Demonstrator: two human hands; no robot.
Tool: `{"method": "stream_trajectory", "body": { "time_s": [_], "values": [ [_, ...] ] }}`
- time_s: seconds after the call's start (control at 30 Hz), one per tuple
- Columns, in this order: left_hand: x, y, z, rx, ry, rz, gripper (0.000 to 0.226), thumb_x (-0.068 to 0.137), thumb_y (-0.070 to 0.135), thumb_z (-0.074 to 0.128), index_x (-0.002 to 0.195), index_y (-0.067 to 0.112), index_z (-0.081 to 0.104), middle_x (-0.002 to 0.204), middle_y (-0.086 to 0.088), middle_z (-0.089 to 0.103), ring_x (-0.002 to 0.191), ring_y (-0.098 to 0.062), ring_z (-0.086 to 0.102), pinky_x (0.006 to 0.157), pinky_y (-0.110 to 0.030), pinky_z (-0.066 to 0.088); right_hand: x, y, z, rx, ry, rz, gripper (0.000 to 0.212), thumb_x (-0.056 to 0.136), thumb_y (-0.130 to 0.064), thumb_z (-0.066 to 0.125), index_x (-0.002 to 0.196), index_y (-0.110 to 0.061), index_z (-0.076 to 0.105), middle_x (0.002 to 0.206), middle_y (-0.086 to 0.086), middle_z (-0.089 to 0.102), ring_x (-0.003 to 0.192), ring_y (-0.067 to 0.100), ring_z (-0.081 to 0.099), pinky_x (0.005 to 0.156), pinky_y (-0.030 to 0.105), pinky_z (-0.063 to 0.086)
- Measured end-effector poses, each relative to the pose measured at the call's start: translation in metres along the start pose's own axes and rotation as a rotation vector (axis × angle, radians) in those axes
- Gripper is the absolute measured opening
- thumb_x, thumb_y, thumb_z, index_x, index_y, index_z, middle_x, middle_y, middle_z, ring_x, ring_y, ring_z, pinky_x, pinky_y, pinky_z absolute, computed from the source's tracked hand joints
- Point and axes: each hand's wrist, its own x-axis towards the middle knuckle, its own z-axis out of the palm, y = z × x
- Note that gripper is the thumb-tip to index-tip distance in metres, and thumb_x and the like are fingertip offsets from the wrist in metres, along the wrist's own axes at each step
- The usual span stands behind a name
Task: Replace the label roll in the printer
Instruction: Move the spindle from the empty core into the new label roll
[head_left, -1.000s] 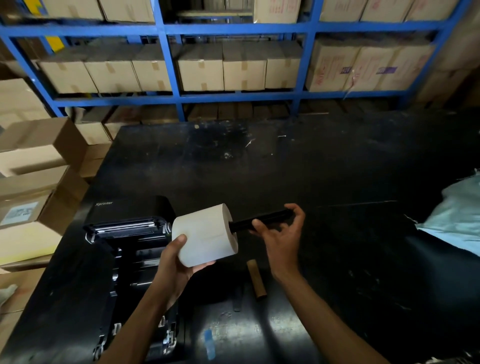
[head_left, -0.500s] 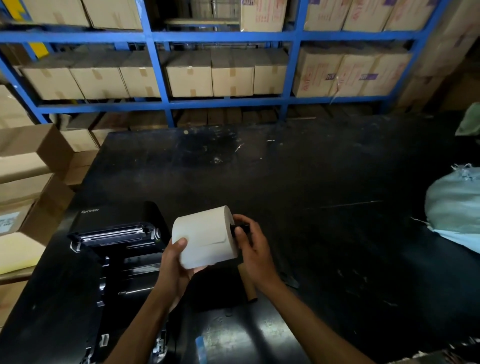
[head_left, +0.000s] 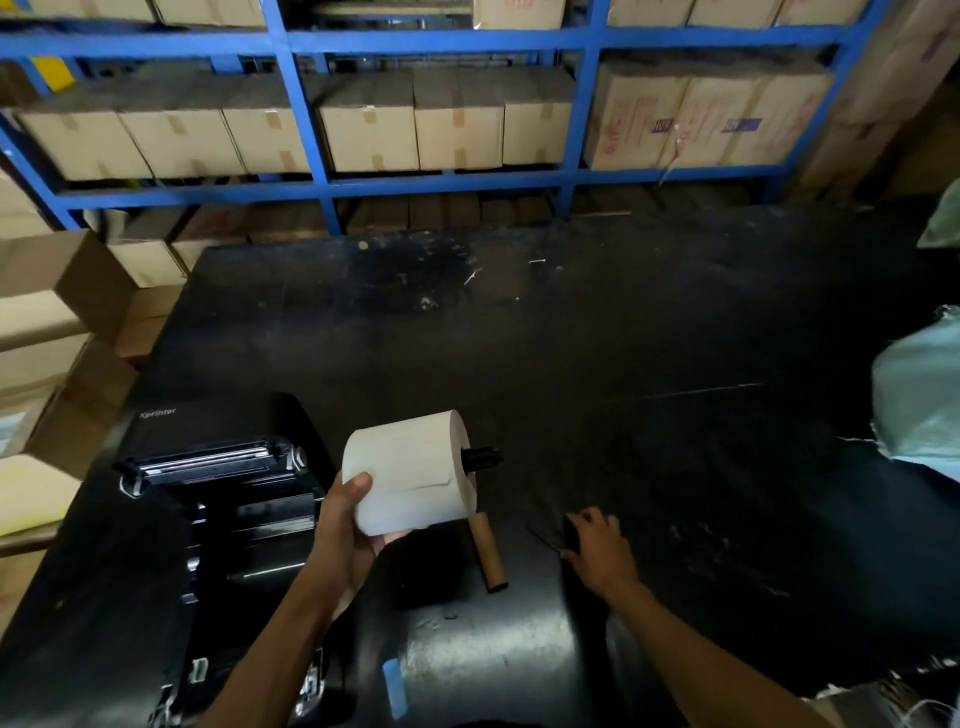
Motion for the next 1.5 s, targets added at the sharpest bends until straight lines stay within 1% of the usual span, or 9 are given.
{"method": "stream_trajectory", "body": {
  "time_s": [0.2, 0.33, 0.6, 0.7, 0.83, 0.97, 1.17, 1.33, 1.5],
  "values": [
    [0.006, -0.002, 0.005, -0.028, 0.005, 0.006, 0.101, 0.053, 0.044, 0.083, 0.141, 0.014, 0.045, 0.131, -0.019, 0.06, 0.108, -0.033, 0.065, 0.068, -0.046, 0.061, 0.007, -0.008, 0.002, 0.242, -0.041, -0.045, 0.012, 0.089, -0.009, 0.057, 0.091, -0.018, 0.049, 0.103, 0.018, 0.066, 0.095, 0.033, 0.063, 0.08, 0.036, 0.048],
    [0.01, -0.001, 0.008, -0.019, 0.034, 0.0, 0.108, 0.05, 0.049, 0.088, 0.142, 0.014, 0.043, 0.136, -0.019, 0.057, 0.114, -0.036, 0.062, 0.07, -0.048, 0.06, -0.004, -0.041, -0.029, 0.779, -0.045, -0.134, 0.022, 0.099, -0.004, 0.041, 0.098, -0.025, 0.036, 0.083, 0.009, 0.065, 0.057, 0.012, 0.055, 0.062, 0.038, 0.05],
    [0.014, -0.002, 0.014, -0.081, 0.033, -0.01, 0.102, 0.055, 0.043, 0.084, 0.143, 0.015, 0.041, 0.14, -0.02, 0.053, 0.12, -0.039, 0.058, 0.07, -0.049, 0.06, -0.04, -0.118, -0.106, 1.28, -0.007, -0.36, 0.039, 0.103, -0.013, 0.032, 0.136, -0.031, 0.042, 0.091, -0.012, 0.051, 0.066, -0.009, 0.052, 0.066, 0.016, 0.043],
    [0.015, -0.002, 0.015, -0.078, 0.054, -0.005, 0.108, 0.05, 0.046, 0.088, 0.142, 0.014, 0.042, 0.14, -0.02, 0.052, 0.12, -0.039, 0.057, 0.07, -0.05, 0.059, -0.047, -0.13, -0.106, 1.335, -0.026, -0.366, 0.051, 0.093, -0.029, 0.033, 0.144, -0.033, 0.035, 0.116, -0.011, 0.053, 0.083, -0.017, 0.056, 0.072, 0.007, 0.048],
    [0.016, -0.002, 0.016, -0.05, 0.064, 0.031, 0.092, 0.059, 0.045, 0.082, 0.136, 0.013, 0.044, 0.141, -0.021, 0.051, 0.121, -0.041, 0.056, 0.073, -0.053, 0.058, -0.049, -0.136, -0.103, 1.378, -0.069, -0.356, 0.041, 0.105, -0.021, 0.035, 0.138, -0.045, 0.03, 0.151, 0.0, 0.042, 0.134, 0.015, 0.047, 0.097, 0.028, 0.05],
    [0.015, -0.003, 0.017, -0.103, 0.061, 0.034, 0.086, 0.067, 0.045, 0.071, 0.14, 0.013, 0.042, 0.14, -0.022, 0.053, 0.12, -0.041, 0.058, 0.071, -0.05, 0.059, -0.054, -0.137, -0.107, 1.395, -0.105, -0.352, 0.046, 0.105, -0.018, 0.035, 0.146, -0.036, 0.026, 0.148, 0.003, 0.046, 0.131, 0.018, 0.048, 0.077, 0.012, 0.052],
    [0.008, 0.001, 0.024, -0.099, 0.108, 0.025, 0.101, 0.058, 0.05, 0.083, 0.141, 0.01, 0.04, 0.139, -0.023, 0.053, 0.118, -0.04, 0.059, 0.069, -0.047, 0.06, -0.056, -0.141, -0.105, 1.375, -0.103, -0.368, 0.044, 0.104, -0.018, 0.038, 0.146, -0.03, 0.03, 0.145, 0.003, 0.045, 0.118, 0.004, 0.051, 0.083, 0.012, 0.051],
    [0.004, 0.006, 0.027, -0.088, 0.1, 0.063, 0.045, 0.085, 0.037, 0.063, 0.121, 0.016, 0.048, 0.136, -0.02, 0.055, 0.114, -0.037, 0.061, 0.066, -0.045, 0.062, -0.051, -0.143, -0.105, 1.326, -0.014, -0.376, 0.038, 0.102, -0.022, 0.047, 0.132, -0.044, 0.042, 0.144, 0.003, 0.046, 0.129, 0.01, 0.047, 0.11, 0.035, 0.042],
    [0.006, 0.009, 0.029, -0.091, 0.108, 0.08, 0.022, 0.093, 0.032, 0.052, 0.111, 0.019, 0.049, 0.13, -0.017, 0.057, 0.11, -0.035, 0.062, 0.064, -0.046, 0.062, -0.052, -0.144, -0.111, 1.264, -0.005, -0.386, 0.04, 0.101, -0.022, 0.049, 0.13, -0.048, 0.04, 0.135, -0.006, 0.053, 0.117, 0.003, 0.051, 0.083, 0.014, 0.048]
  ]
}}
